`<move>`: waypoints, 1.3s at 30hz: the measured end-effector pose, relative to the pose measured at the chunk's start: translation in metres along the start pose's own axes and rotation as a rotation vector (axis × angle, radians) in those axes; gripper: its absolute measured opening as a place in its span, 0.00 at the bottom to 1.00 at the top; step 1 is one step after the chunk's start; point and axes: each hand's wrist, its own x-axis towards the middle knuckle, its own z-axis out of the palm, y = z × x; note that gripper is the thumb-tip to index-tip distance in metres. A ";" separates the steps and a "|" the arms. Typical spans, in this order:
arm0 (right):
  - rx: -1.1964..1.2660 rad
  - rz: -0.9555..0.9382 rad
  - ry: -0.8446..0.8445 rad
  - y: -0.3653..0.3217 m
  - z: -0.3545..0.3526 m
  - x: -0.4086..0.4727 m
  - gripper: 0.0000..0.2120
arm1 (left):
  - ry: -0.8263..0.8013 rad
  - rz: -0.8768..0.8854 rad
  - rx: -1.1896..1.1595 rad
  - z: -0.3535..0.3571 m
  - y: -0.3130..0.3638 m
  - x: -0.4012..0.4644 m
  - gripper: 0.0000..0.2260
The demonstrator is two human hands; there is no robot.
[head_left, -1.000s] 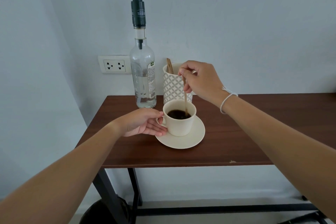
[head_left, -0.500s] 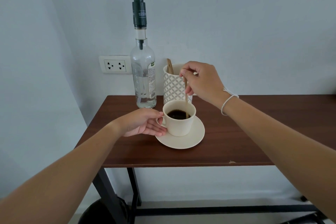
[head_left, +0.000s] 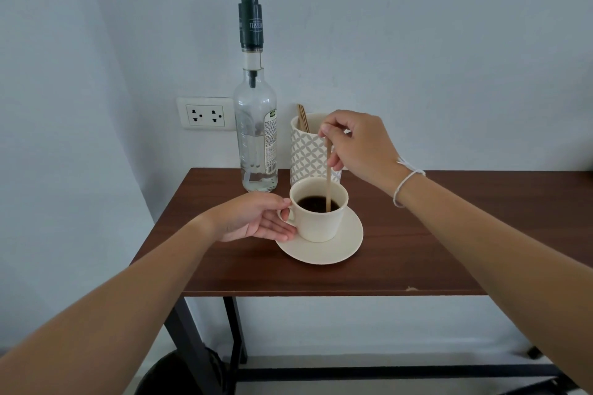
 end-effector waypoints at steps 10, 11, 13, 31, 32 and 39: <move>0.083 0.011 -0.003 -0.007 -0.002 -0.001 0.11 | 0.000 -0.004 -0.004 0.000 -0.001 0.000 0.12; 0.091 0.013 0.005 -0.007 -0.003 -0.001 0.12 | 0.001 -0.005 -0.002 0.001 -0.001 0.000 0.12; 0.104 0.017 0.021 -0.006 -0.005 0.000 0.13 | 0.000 -0.005 -0.001 0.001 -0.001 0.000 0.13; 0.114 0.117 0.119 0.006 -0.011 0.007 0.11 | 0.001 0.005 0.031 0.000 -0.001 -0.001 0.12; 0.123 0.130 0.128 0.008 -0.011 0.008 0.11 | 0.006 0.005 0.029 0.000 -0.001 -0.001 0.11; 0.227 0.234 0.186 0.022 -0.018 0.012 0.09 | 0.039 0.010 0.012 -0.002 -0.004 -0.003 0.16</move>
